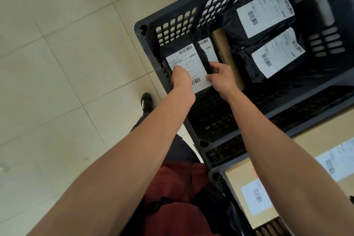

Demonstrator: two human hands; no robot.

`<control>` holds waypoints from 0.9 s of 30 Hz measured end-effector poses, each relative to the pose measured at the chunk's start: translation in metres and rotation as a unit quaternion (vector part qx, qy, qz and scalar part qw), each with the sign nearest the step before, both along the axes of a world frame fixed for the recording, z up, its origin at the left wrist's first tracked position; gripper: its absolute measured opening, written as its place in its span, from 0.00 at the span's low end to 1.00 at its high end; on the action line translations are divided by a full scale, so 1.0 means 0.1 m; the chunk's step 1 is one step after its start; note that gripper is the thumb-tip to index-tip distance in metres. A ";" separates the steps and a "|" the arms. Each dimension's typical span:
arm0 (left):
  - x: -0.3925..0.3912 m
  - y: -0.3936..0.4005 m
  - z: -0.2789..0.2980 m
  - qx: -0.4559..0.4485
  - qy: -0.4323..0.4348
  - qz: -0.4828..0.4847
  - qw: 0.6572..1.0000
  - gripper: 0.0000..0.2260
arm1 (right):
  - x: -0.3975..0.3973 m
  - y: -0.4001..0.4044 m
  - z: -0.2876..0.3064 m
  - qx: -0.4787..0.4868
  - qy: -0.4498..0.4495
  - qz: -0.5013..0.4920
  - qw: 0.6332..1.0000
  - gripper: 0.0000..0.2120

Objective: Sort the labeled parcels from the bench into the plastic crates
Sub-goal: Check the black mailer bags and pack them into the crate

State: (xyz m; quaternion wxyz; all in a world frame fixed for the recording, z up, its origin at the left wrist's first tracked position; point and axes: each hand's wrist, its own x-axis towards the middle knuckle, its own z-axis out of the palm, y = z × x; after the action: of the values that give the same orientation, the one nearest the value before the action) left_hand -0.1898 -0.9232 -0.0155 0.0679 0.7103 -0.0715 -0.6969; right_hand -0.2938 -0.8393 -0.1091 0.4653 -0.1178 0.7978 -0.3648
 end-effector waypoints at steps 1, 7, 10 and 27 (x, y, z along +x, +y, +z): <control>0.00 0.00 -0.01 -0.001 0.000 -0.004 1.000 0.17 | -0.01 0.00 0.00 -0.004 0.004 -0.005 1.000 0.25; -0.14 -0.04 -0.09 -0.018 0.002 -0.027 0.999 0.19 | -0.18 0.01 -0.01 -0.005 0.065 -0.019 0.998 0.25; -0.17 -0.08 -0.14 -0.021 0.010 -0.035 0.999 0.19 | -0.29 0.00 -0.02 -0.006 0.087 -0.027 0.996 0.24; -0.28 -0.10 -0.26 -0.011 0.097 -0.116 0.988 0.13 | -0.50 -0.02 -0.03 -0.004 0.182 -0.034 0.983 0.23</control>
State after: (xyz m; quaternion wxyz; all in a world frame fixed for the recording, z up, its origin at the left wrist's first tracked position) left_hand -0.2178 -0.9329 -0.0418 0.0012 0.6253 -0.1540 -0.7651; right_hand -0.3437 -0.8410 -0.1119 0.2994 -0.1568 0.8714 -0.3557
